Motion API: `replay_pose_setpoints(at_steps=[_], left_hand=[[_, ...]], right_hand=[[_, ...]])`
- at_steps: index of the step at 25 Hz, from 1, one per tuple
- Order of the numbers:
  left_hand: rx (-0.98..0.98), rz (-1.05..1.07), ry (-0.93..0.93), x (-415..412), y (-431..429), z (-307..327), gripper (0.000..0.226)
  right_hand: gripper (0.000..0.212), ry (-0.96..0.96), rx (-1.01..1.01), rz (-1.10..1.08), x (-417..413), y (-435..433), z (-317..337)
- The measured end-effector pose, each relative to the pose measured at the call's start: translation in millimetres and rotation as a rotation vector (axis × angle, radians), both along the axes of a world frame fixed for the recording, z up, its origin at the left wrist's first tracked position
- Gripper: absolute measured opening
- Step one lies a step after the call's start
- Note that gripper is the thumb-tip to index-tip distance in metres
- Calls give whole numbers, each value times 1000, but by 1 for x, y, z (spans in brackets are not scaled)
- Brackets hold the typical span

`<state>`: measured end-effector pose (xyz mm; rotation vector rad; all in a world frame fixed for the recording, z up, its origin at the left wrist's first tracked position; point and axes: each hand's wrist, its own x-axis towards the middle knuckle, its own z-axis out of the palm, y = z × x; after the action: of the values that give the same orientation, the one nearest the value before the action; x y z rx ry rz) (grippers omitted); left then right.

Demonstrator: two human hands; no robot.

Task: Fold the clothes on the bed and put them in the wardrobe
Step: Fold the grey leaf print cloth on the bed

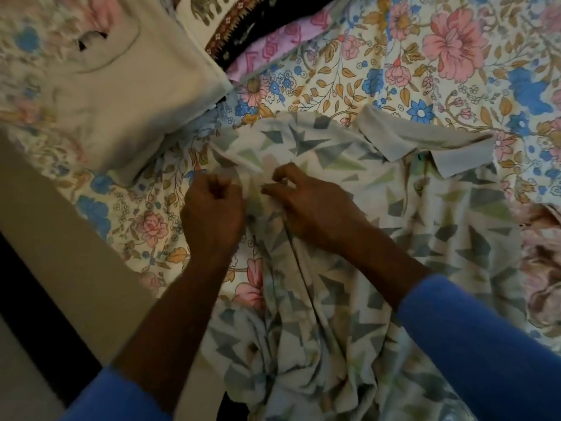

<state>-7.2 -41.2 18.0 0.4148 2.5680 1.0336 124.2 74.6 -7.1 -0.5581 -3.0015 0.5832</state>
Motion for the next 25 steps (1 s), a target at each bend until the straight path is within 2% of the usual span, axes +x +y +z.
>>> replay_pose_setpoints(at_steps=[3,5,7,9,10,11,13,14,16,18,22,25], left_hand=[[-118,126,-262,54,-46,-13,13],[-87,143,-332,72,-54,-19,15],[-73,106,-329,78,-51,-23,15],[-60,62,-262,74,-45,-25,13],[-67,54,-209,69,-43,-27,12],[-74,60,-181,63,-41,-29,10],[-25,86,-193,52,-42,-31,10],[6,75,-168,50,-44,-31,11],[-2,-3,30,51,-50,-29,17],[-45,-76,167,56,-56,-31,17],[-248,-127,75,59,-53,-39,20],[-199,-97,2,55,-46,-30,15]], right_hand=[[28,-228,0,138,-45,10,-9],[15,-153,-101,21,-63,24,-8],[14,-6,-194,-203,-71,42,-7],[15,44,-201,-328,-71,51,-6],[17,45,-162,-318,-69,50,-4],[24,59,-99,-238,-65,48,-2],[44,63,48,111,-62,37,5],[48,25,116,321,-62,32,4],[40,-53,219,608,-67,24,-1],[37,-54,255,683,-70,25,-7],[36,-66,336,809,-77,23,-8],[30,-90,290,703,-87,28,16]])
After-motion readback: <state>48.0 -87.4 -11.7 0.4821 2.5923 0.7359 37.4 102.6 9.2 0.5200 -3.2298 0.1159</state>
